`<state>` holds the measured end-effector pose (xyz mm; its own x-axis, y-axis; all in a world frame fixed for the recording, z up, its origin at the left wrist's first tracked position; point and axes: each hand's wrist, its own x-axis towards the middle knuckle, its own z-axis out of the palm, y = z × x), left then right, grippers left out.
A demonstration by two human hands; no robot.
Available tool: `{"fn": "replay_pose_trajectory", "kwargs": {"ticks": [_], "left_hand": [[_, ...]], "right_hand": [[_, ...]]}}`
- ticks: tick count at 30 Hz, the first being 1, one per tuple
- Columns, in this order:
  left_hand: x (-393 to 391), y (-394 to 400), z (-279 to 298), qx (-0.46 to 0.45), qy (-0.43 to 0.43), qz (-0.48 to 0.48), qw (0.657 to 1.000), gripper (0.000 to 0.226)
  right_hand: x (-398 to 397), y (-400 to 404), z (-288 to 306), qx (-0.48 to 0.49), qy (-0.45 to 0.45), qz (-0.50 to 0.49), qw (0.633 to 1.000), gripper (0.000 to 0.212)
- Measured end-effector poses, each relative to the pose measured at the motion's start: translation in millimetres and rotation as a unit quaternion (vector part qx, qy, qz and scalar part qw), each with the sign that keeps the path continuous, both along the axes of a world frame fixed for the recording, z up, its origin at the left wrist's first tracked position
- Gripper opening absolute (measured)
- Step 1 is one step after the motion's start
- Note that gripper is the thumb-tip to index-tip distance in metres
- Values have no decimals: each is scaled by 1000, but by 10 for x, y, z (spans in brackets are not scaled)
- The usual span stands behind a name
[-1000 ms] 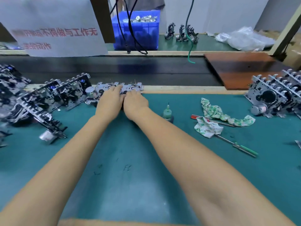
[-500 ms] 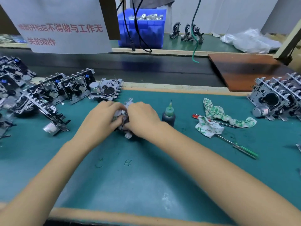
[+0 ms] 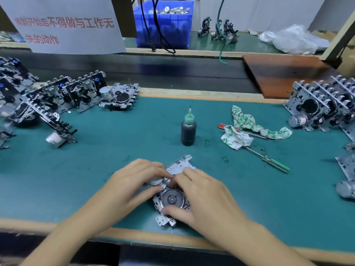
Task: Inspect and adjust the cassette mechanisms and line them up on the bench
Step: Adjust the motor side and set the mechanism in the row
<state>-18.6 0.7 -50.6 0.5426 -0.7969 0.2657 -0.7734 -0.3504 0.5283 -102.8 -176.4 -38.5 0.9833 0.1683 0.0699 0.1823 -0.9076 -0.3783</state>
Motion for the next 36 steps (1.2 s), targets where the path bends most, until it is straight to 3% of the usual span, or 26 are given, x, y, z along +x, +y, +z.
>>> {"fn": "replay_pose_trajectory", "kwargs": {"ticks": [10,14,18,21,23,25,29,36], "left_hand": [[299,-1295,77,10,-25,-115,993,25],[383,-1501,10,-41,70,-60,995,30],[344,-1467,-172,-92,133,-32,986,34],[344,-1394,-223,-57,164,-56,983,63],[370,-1357,-221,-17,165,-84,982,92],[385,-1351,-226,10,139,-93,986,107],[409,-1357,-223,15,105,-87,991,105],[461,-1302,-185,13,139,-105,985,101]], "right_hand": [[-81,-794,-85,-33,-57,-194,979,44],[16,-909,-96,-16,-97,-219,971,41],[35,-982,-50,-67,-66,-172,981,43],[95,-1215,82,25,-140,-150,978,31],[162,-1398,66,79,-240,-186,949,23],[214,-1485,-60,114,-266,-227,930,19],[256,-1538,-326,170,-222,-248,927,24],[260,-1470,-351,214,-212,-228,926,30]]}}
